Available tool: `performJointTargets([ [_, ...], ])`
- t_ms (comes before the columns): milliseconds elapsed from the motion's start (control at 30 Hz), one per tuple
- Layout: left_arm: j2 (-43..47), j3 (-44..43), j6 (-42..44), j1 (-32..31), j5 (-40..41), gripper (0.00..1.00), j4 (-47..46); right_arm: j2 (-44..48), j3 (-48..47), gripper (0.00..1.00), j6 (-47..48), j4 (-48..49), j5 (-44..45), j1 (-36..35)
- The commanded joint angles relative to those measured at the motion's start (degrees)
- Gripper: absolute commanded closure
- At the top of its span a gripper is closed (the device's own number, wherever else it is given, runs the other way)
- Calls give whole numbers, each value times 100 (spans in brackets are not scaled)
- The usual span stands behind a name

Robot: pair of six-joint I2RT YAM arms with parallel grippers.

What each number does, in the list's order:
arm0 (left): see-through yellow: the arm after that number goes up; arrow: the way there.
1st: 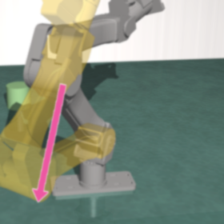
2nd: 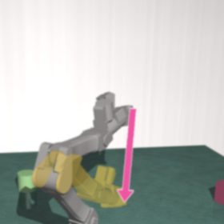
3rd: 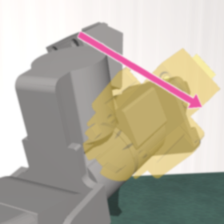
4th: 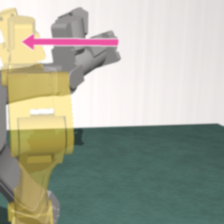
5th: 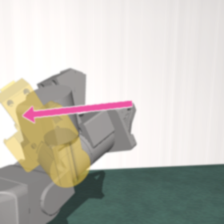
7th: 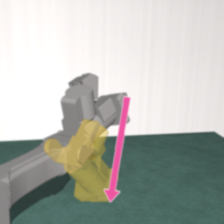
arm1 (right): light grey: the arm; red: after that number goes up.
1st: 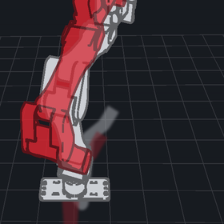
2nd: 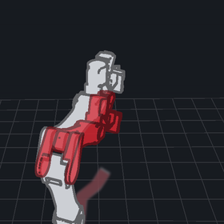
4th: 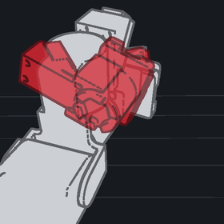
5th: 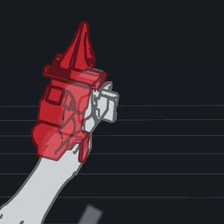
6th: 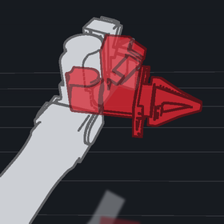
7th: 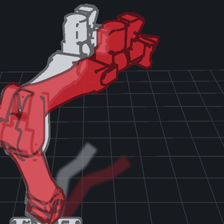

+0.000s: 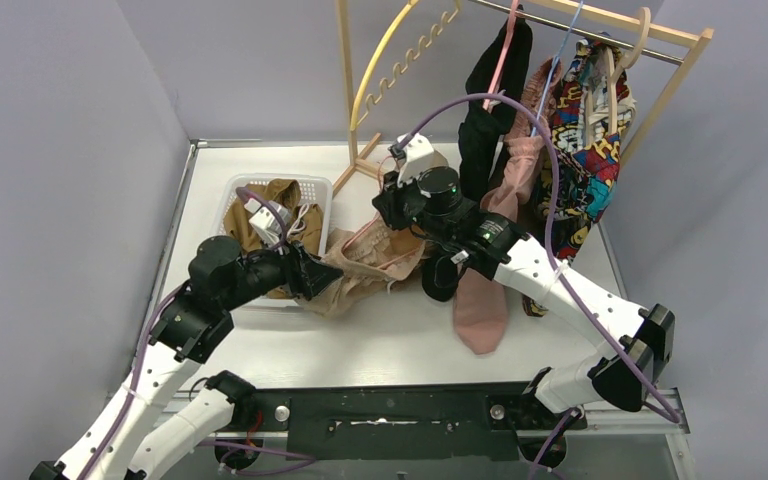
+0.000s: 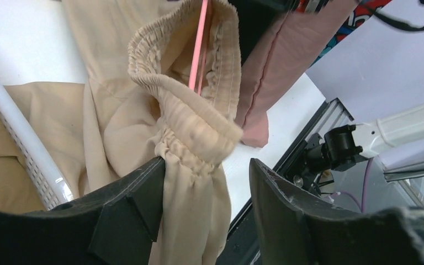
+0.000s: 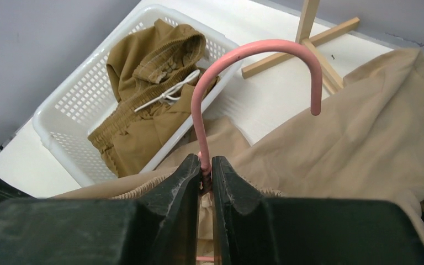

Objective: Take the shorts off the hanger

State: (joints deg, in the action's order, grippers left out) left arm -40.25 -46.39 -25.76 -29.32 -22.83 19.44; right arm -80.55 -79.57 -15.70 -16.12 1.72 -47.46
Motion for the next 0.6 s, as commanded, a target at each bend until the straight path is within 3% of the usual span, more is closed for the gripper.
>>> performJointTargets([
  [0, -69, -548, 151, -30, 206, 45, 89, 278, 163, 100, -118, 426, 84, -150],
  [200, -502, -994, 640, -30, 195, 44, 829, 372, 319, 100, -264, 492, -40, -176],
  [400, -797, -1117, 636, -30, -174, 44, 875, 368, 365, 100, -354, 593, -123, -182],
  [533, -918, -1143, 668, -25, -183, 51, 1026, 365, 354, 100, -363, 567, -127, -183],
  [567, -937, -1148, 673, -27, -102, 56, 1089, 372, 348, 100, -363, 565, -121, -179],
])
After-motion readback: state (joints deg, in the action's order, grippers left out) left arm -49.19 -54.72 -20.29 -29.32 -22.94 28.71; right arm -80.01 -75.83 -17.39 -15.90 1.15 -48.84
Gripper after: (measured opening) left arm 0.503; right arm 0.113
